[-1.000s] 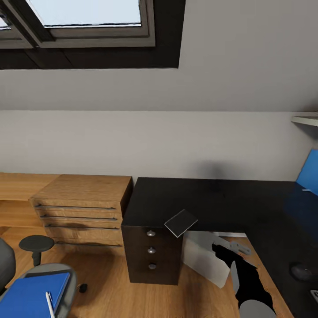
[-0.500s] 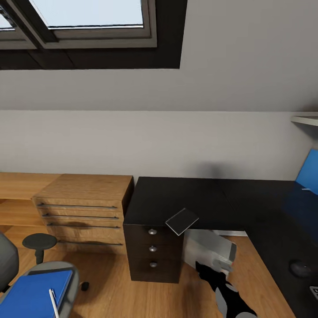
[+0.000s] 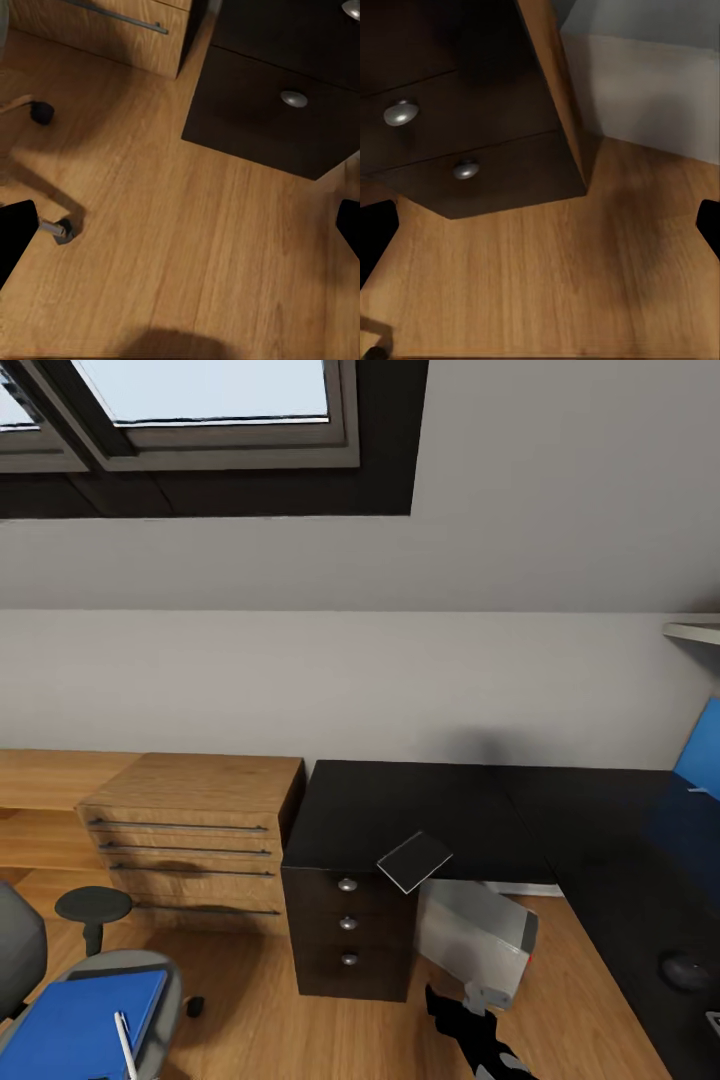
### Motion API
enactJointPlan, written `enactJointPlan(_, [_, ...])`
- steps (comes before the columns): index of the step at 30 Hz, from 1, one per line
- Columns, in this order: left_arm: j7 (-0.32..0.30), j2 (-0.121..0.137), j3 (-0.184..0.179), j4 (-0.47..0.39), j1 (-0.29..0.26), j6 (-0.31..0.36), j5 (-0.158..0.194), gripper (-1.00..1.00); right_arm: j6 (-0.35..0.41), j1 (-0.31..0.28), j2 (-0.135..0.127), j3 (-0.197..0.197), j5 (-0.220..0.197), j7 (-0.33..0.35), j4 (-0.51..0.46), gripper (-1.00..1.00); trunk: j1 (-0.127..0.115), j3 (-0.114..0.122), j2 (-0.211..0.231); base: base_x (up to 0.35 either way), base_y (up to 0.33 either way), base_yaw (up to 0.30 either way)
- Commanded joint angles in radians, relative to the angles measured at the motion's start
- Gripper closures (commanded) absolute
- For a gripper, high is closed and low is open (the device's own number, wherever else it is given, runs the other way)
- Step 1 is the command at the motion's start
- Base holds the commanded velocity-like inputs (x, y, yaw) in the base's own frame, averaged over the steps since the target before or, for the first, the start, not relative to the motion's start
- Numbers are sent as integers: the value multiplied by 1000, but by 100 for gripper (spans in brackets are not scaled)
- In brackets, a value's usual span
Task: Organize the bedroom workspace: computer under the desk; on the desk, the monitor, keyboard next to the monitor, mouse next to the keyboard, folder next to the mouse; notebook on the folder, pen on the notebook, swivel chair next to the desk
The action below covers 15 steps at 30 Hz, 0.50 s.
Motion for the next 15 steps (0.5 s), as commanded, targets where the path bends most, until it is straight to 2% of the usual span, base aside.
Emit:
enactJointPlan(1, [-5,-1,4,1,-1,-1,5,-100,-5,2,-1,-9,6,5,3,-100,0,-1,-1,0,0,169])
enactJointPlan(8, [-5,-1,6,38,-1,3,7,-100,-13,15,-11,-9,7,-13,13,-100,0,-1,-1,0,0,231])
enactJointPlan(15, [-5,0,20,82,-1,2,10,-100,-19,19,-15,-9,6,-88,24,-100,0,-1,-1,0,0,272])
